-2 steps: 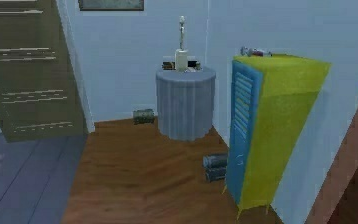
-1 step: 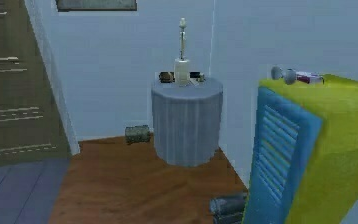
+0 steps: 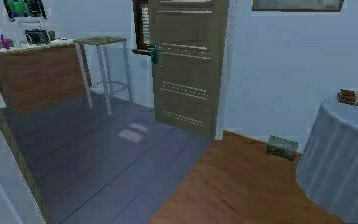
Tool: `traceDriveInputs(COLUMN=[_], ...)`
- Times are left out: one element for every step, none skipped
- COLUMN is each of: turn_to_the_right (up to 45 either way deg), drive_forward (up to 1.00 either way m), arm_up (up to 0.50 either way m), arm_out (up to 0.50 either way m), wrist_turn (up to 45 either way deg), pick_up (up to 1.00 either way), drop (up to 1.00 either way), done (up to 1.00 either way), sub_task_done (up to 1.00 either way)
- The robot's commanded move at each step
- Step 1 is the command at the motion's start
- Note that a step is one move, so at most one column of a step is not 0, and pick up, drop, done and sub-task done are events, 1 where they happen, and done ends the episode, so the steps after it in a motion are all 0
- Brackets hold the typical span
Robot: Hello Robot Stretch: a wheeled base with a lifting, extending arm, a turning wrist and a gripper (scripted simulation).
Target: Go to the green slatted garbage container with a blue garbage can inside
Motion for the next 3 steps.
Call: traceDriveInputs(turn_to_the_right=[-3.0,0.0,-45.0], drive_forward=[0.0,0.85,0.0], arm_up=[0.0,0.0,0.0], arm_out=[0.0,0.0,0.0], wrist_turn=[0.0,0.0,0.0], pick_up=[0.0,0.0,0.0], drop=[0.0,0.0,0.0], done=[0.0,0.0,0.0], sub_task_done=[0.0,0.0,0.0])
